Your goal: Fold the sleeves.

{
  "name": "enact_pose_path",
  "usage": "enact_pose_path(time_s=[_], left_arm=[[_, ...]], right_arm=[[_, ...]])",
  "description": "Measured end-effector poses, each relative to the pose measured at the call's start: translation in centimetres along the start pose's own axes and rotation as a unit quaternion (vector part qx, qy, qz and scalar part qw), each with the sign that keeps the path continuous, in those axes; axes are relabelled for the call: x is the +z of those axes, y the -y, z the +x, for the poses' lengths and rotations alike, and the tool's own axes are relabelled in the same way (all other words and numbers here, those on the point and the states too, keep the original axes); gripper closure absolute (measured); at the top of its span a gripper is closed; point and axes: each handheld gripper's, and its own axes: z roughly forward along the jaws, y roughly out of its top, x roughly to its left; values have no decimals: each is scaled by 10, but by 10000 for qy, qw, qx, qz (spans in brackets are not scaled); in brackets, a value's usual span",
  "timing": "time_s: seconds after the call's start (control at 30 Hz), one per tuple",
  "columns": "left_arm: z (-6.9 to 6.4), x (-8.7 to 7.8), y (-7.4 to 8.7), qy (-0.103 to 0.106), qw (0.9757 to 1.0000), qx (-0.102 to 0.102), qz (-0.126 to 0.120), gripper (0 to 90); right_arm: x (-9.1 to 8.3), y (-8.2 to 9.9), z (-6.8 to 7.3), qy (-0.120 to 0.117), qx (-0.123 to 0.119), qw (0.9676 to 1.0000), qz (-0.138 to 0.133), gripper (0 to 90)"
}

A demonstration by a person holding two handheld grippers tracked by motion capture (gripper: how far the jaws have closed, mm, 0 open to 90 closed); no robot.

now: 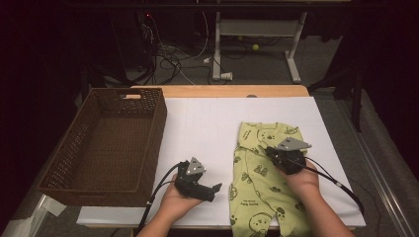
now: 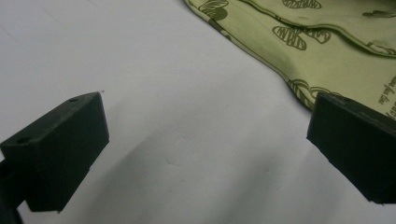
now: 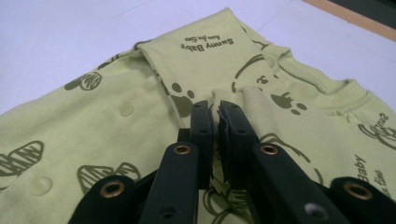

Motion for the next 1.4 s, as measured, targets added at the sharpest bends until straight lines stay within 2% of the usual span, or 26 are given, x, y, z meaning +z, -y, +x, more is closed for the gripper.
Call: enact_pose_path(time_s=[0.2, 0.33, 0.4, 0.47, 0.5, 0.6, 0.7, 0.8, 0.87, 0.97, 1.2, 1.3, 1.4], left_arm=[[0, 0, 0, 3, 10000, 8, -10, 0], [0, 0, 0, 0, 10000, 11, -16, 0], [0, 0, 0, 1, 10000, 7, -14, 0], [0, 0, 0, 1, 10000, 3, -10, 0], [0, 0, 0, 2, 10000, 4, -6, 0], [0, 0, 0, 1, 10000, 1, 2, 0], [0, 0, 0, 5, 10000, 10, 19, 0], [0, 0, -1, 9, 10000, 5, 23, 0], [0, 0, -1, 25, 10000, -15, 2, 0], [2, 0, -2, 46, 10000, -46, -10, 0], [1, 1, -8, 106, 9999, -36, -85, 0], [0, 3, -10, 138, 9999, 3, -81, 0], [1, 4, -11, 161, 9998, -4, -83, 0]], right_arm=[[-2, -4, 8, -87, -156, 9998, -57, 865], [1, -3, 10, -173, -152, 9997, -28, 863], [0, -2, 10, -185, -183, 9997, -33, 822], [-2, -3, 9, -227, -142, 9996, -115, 721], [-2, -3, 9, -227, -142, 9996, -115, 721], [-9, -3, 5, -285, 11, 9994, -178, 571], [-13, 0, 3, -248, 48, 9996, -92, 442], [-18, 4, 1, -239, 178, 9996, -8, 350], [-24, 7, -3, -281, 406, 9986, -196, 321], [-30, 11, -10, -227, 629, 9974, -248, 286], [-44, 28, -23, -64, 838, 9963, -153, 224], [-54, 39, -32, -44, 1083, 9940, -163, 216], [-66, 49, -40, 72, 1221, 9924, -164, 211]])
